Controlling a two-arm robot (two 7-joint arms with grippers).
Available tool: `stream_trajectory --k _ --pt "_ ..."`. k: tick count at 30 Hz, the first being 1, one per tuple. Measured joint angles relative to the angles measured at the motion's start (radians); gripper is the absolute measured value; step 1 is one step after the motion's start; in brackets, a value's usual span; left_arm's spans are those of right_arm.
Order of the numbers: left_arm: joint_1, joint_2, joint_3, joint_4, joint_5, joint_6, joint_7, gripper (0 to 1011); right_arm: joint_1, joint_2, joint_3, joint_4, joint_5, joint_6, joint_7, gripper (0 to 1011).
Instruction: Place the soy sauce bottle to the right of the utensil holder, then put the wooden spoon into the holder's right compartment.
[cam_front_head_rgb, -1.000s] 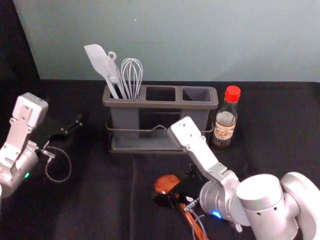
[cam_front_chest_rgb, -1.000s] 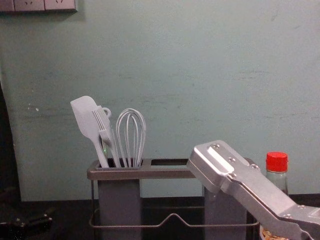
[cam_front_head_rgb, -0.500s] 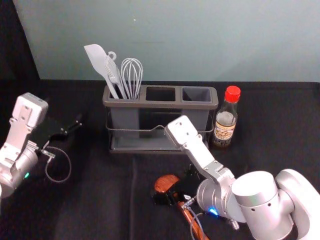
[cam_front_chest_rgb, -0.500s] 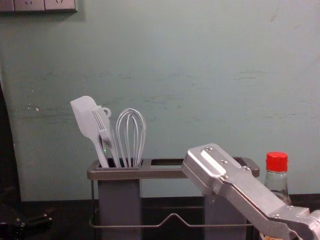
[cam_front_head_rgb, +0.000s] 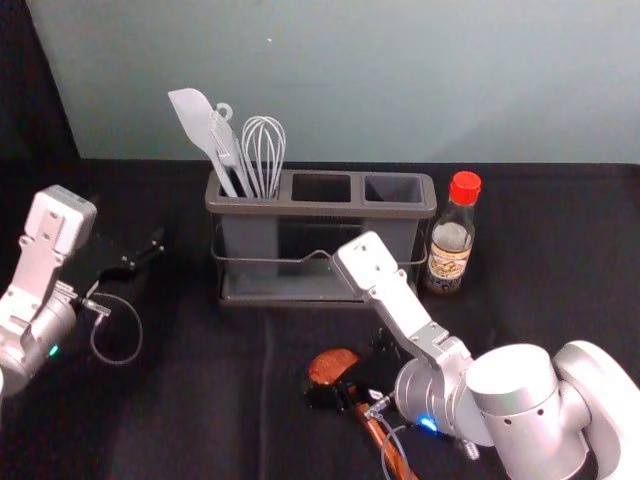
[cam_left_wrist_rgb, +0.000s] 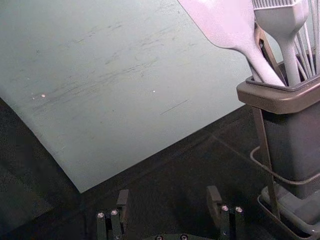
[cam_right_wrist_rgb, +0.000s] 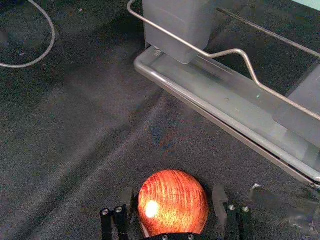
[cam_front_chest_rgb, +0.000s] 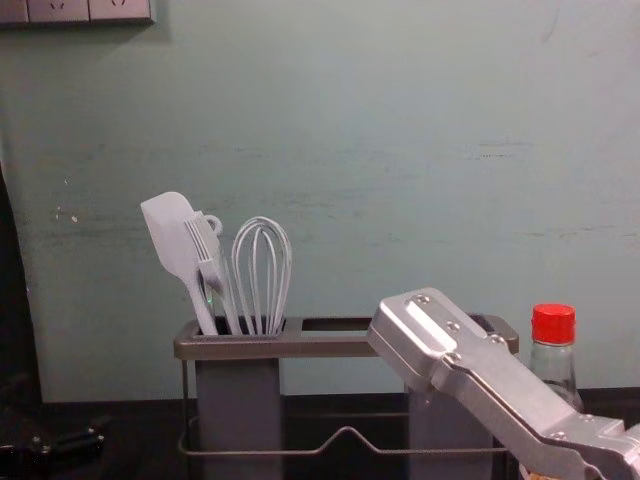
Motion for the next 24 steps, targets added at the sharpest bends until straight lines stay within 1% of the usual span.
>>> stream_trajectory --k 1,3,4,5,7,8,18,24 --pt "0.000 0.000 0.000 0.000 0.000 0.000 0.000 1000 -0.001 -0.001 0.001 0.000 -0.001 -0.002 0.001 1004" --pt "0.000 0.000 0.000 0.000 0.000 0.000 0.000 1000 -0.003 -0.003 0.003 0.002 -0.007 -0.006 0.002 969" --pt "0.000 0.000 0.000 0.000 0.000 0.000 0.000 1000 -0.004 -0.005 0.003 0.002 -0.012 -0.005 0.003 931" --pt "0.000 0.000 0.000 0.000 0.000 0.000 0.000 1001 -0.004 -0.005 0.003 0.002 -0.012 -0.005 0.003 931" --pt "0.000 0.000 0.000 0.000 0.000 0.000 0.000 1000 -0.004 -0.008 0.003 0.002 -0.018 -0.002 0.004 886" --pt "0.000 0.000 0.000 0.000 0.000 0.000 0.000 1000 -0.003 -0.009 0.003 0.003 -0.022 0.000 0.007 843" --pt "0.000 0.000 0.000 0.000 0.000 0.000 0.000 1000 -0.005 -0.015 0.008 -0.004 -0.042 0.012 0.020 838" --pt "0.000 0.000 0.000 0.000 0.000 0.000 0.000 1000 -0.027 -0.012 0.025 -0.054 -0.051 0.008 0.031 838"
